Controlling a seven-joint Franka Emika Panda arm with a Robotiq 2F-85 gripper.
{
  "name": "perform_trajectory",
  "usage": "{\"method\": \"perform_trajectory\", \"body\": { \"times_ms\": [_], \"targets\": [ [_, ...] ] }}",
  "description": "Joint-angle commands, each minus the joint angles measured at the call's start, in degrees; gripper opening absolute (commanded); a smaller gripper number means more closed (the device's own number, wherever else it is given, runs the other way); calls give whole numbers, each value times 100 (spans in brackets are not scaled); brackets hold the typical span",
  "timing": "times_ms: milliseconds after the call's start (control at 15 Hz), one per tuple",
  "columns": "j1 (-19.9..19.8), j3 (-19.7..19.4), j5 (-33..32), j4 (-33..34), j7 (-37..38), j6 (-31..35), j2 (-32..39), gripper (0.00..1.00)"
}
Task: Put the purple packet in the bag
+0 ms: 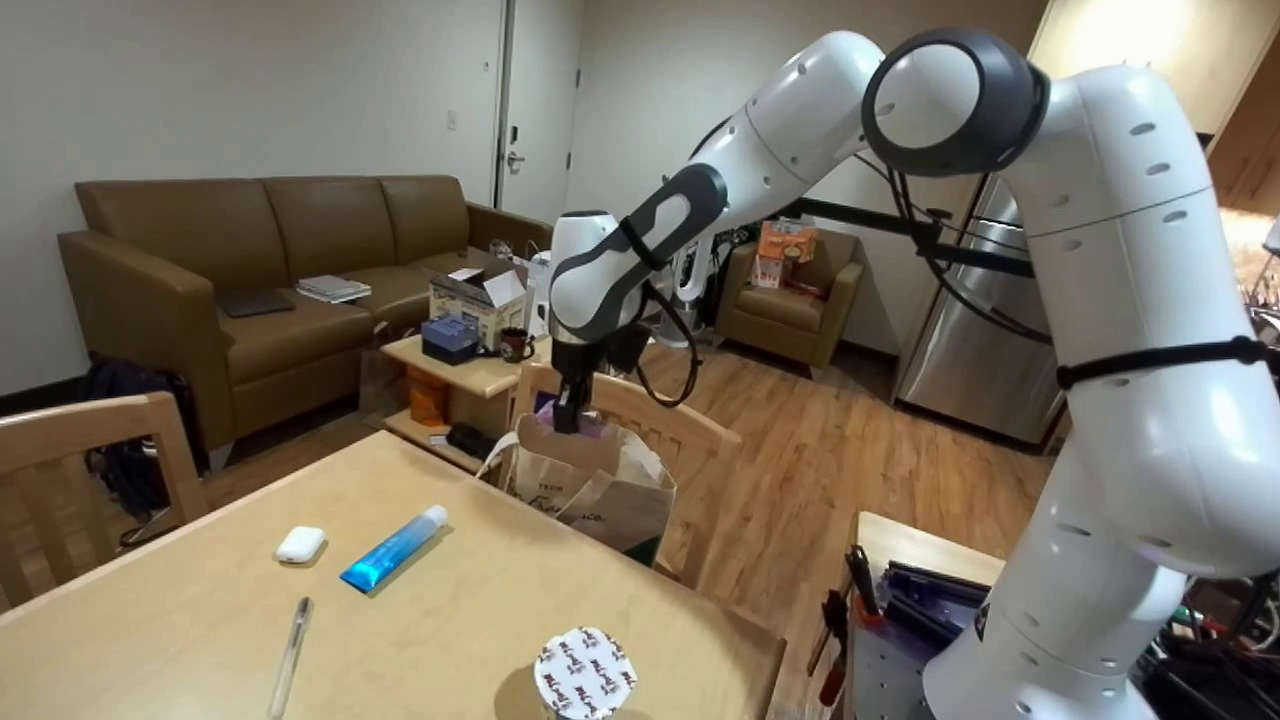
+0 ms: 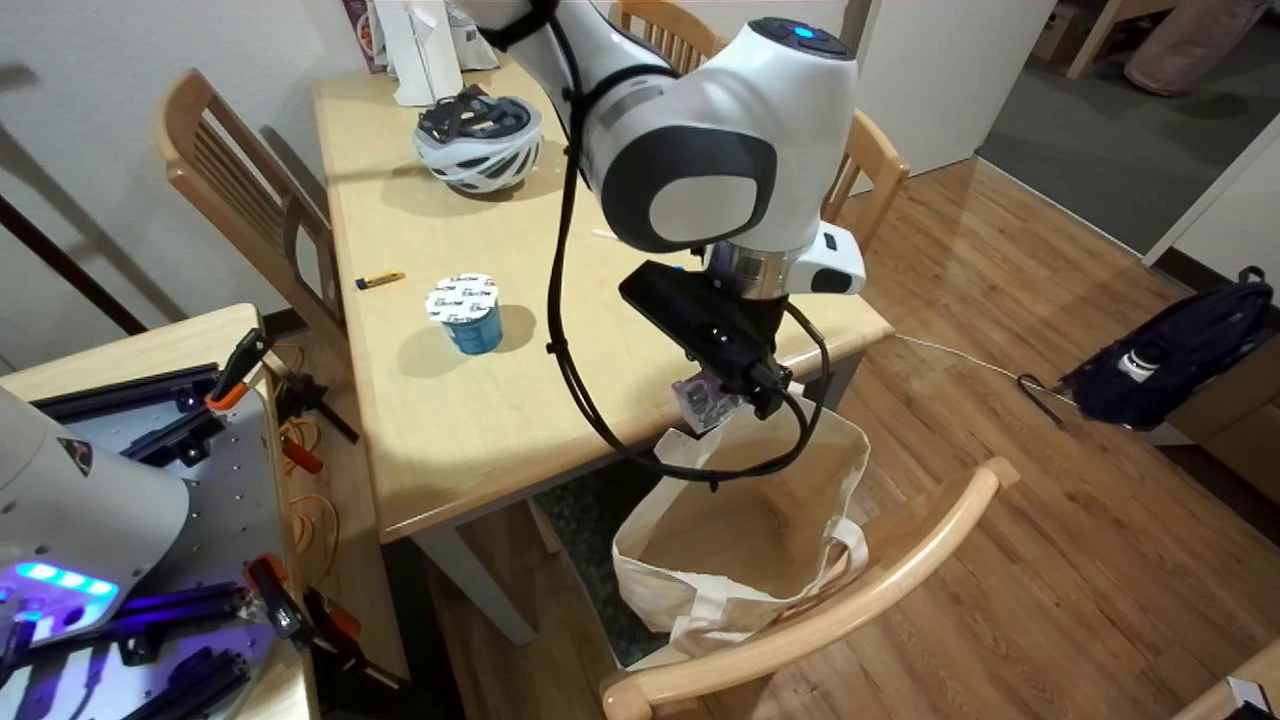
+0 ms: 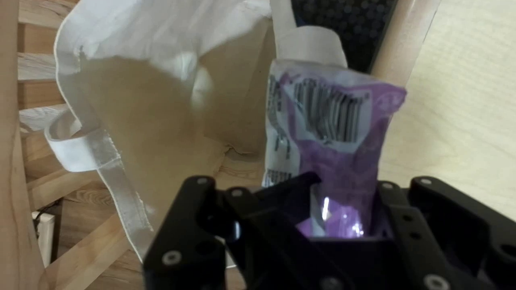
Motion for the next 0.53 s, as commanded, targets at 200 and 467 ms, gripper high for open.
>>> {"method": "perform_trajectory", "body": {
  "times_ms": [200, 467],
  "targets": [
    [75, -431, -317, 409, 398, 220, 616, 0],
    [22, -487, -280, 570, 439, 183, 974, 0]
  ]
}}
